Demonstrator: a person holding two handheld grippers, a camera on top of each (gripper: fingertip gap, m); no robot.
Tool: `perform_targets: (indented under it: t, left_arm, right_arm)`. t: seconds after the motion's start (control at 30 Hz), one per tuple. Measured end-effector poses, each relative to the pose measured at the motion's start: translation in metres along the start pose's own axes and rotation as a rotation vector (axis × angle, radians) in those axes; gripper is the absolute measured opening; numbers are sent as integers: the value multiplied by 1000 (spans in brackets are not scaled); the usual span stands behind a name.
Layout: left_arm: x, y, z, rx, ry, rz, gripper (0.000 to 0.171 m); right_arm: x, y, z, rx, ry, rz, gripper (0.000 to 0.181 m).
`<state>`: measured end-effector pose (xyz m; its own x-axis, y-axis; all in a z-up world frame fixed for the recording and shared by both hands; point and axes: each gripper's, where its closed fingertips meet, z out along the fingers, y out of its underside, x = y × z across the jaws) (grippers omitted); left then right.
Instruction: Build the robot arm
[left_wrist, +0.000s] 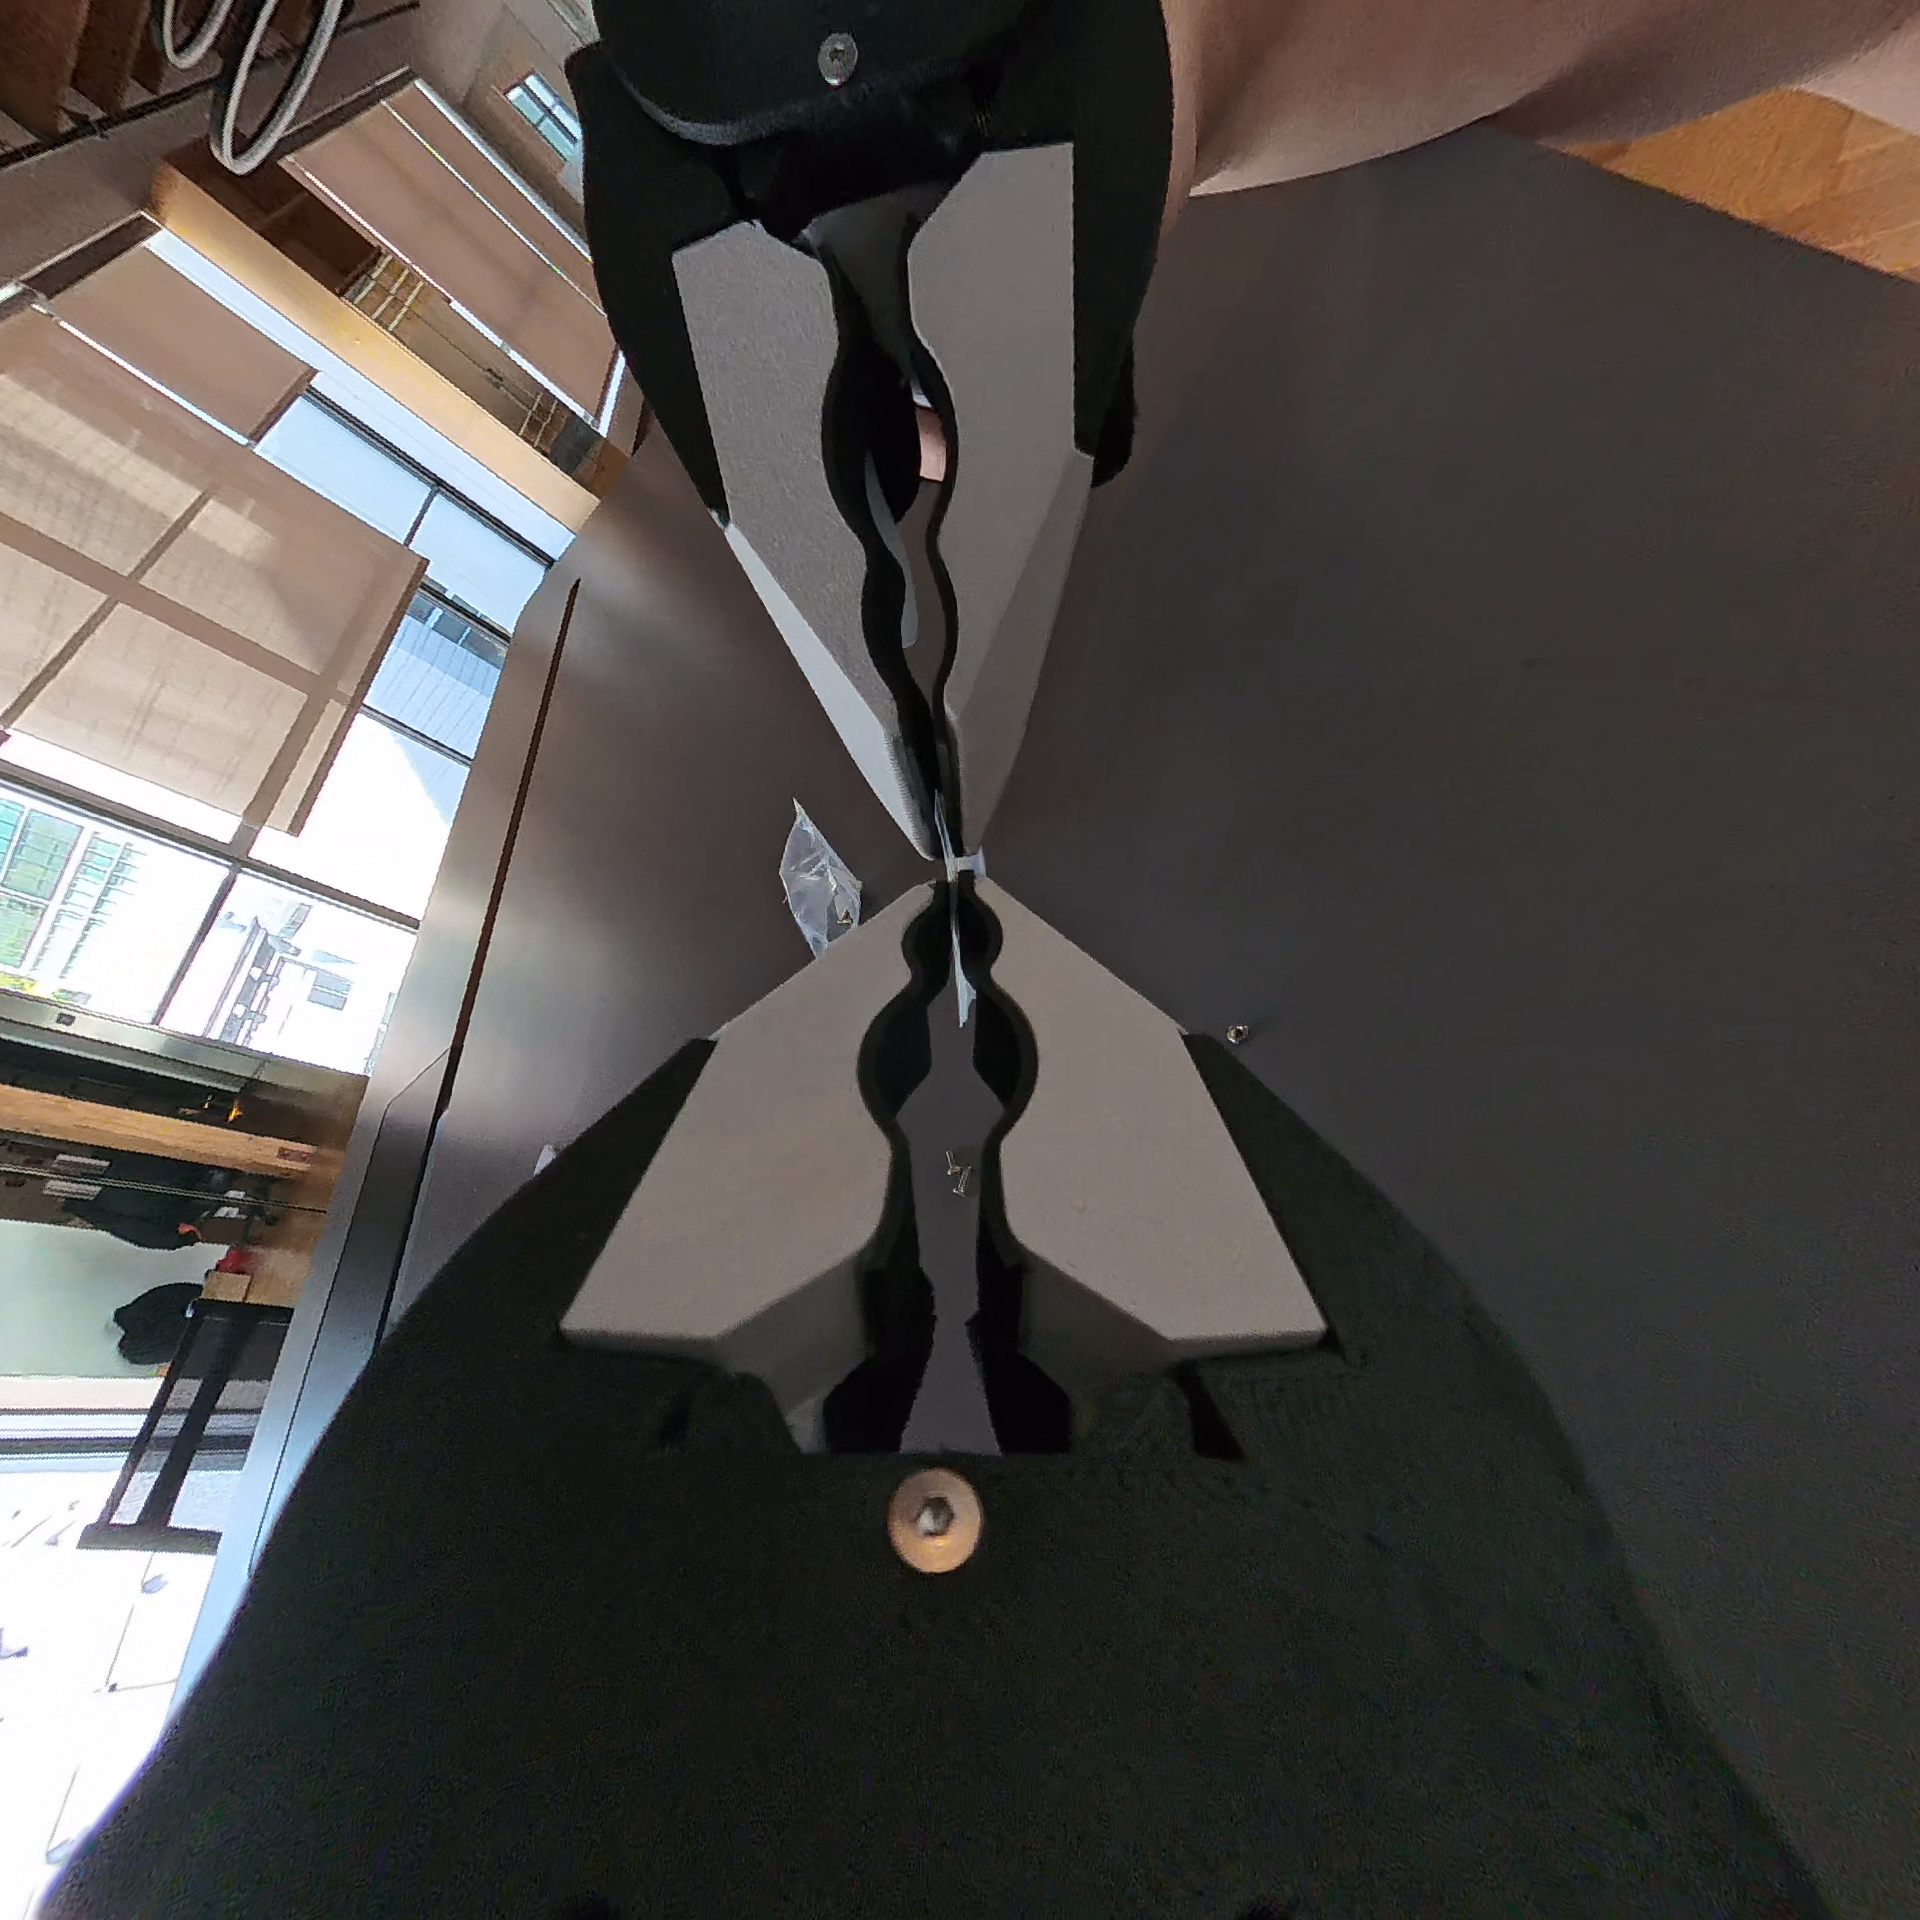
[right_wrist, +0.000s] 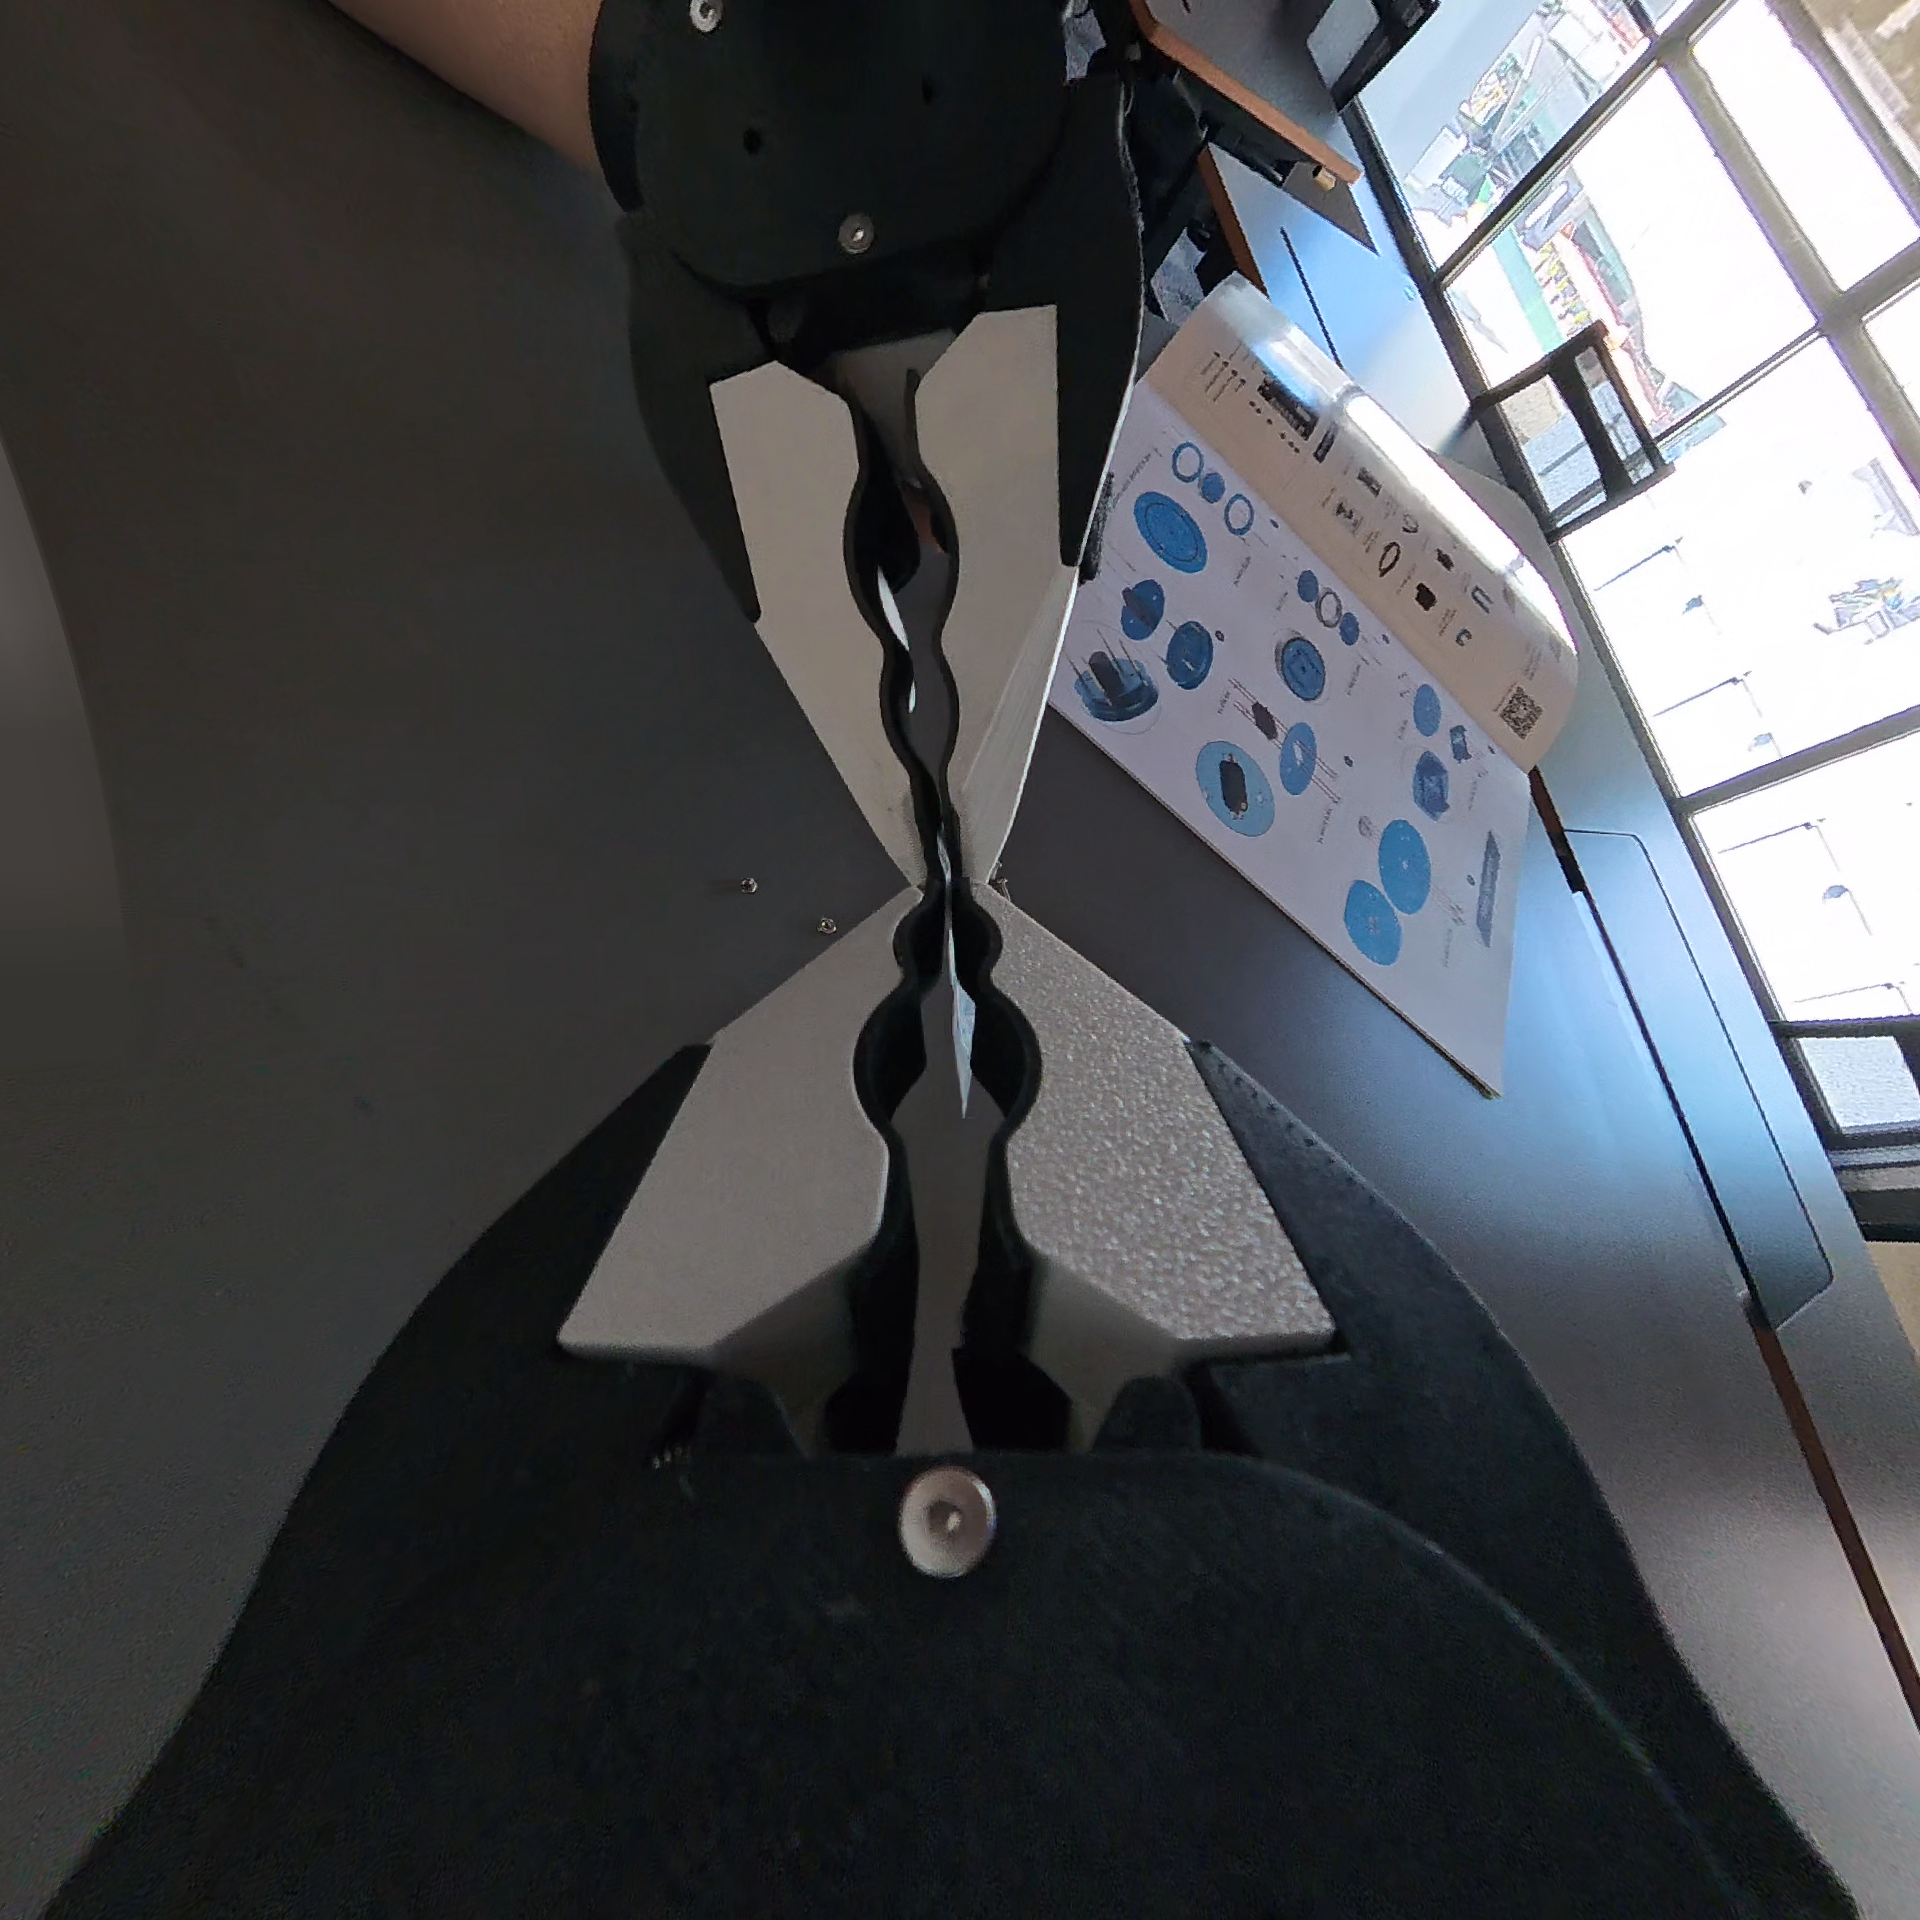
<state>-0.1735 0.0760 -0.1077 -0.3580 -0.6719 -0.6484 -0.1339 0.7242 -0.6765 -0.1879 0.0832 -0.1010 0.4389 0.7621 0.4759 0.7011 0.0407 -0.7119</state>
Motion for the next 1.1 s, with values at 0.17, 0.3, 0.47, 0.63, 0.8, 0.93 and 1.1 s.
perform_targets:
  t: [0.17, 0.3, 0.47, 0.63, 0.8, 0.93, 1.1]
  left_arm:
    - [-1, 3, 1, -25, -4, 15, 0]
    - [-2, 4, 0, -29, -8, 18, 0]
    - [-5, -13, -3, 18, -25, 35, 0]
    - [-3, -15, -4, -5, -32, 56, 0]
    - [-7, -13, -5, -5, -33, 35, 0]
    - [-17, 17, -8, -148, -75, 50, 0]
    - [-34, 30, 1, -143, -145, -88, 0]
  right_arm:
    - [1, 2, 3, -29, 29, -44, 0]
    - [2, 1, 6, -58, 45, -66, 0]
    - [1, -8, -9, 11, 5, -32, 0]
    - [-2, -7, -16, 19, 12, -38, 0]
    - [2, -3, -25, 35, 13, -11, 0]
    - [13, 12, -42, 2, 65, 5, 0]
    - [69, 64, -143, -18, 337, 143, 0]
